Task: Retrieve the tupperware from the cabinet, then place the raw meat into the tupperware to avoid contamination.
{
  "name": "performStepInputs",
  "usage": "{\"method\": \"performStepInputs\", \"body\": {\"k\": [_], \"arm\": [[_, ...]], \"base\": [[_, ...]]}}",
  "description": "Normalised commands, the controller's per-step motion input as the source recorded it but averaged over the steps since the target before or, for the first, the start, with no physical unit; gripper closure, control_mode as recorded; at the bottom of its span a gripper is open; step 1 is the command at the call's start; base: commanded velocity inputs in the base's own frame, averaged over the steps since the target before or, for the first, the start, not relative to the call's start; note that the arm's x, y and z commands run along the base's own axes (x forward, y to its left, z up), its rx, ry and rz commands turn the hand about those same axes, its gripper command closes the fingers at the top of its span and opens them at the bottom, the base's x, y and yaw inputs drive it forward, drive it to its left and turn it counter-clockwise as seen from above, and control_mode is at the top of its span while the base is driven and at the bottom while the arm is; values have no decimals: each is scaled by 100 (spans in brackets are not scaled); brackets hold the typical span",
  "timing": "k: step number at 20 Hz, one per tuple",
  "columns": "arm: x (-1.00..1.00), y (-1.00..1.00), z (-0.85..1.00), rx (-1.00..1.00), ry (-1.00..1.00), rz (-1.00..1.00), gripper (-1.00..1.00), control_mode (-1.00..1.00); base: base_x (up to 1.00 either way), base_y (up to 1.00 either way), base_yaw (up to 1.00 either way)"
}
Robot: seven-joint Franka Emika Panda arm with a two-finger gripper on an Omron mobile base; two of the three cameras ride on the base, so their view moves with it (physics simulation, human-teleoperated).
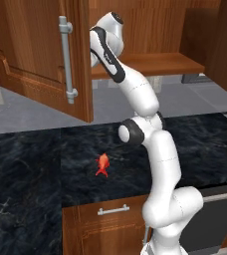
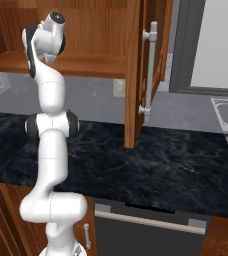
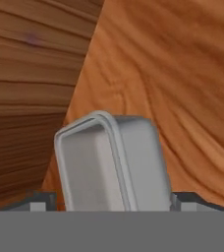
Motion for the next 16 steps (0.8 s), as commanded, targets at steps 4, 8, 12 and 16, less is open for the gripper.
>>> {"method": "performStepInputs", "body": {"k": [4, 8, 12, 16], "arm": [[2, 5, -28, 0, 9, 0, 100, -100], [0, 3, -28, 0, 7, 0, 100, -100], [0, 4, -28, 0, 7, 0, 100, -100], [0, 6, -26, 0, 5, 0, 100, -100]], "base": [[0, 0, 0], [0, 0, 0], [0, 0, 0], [0, 0, 0]]}}
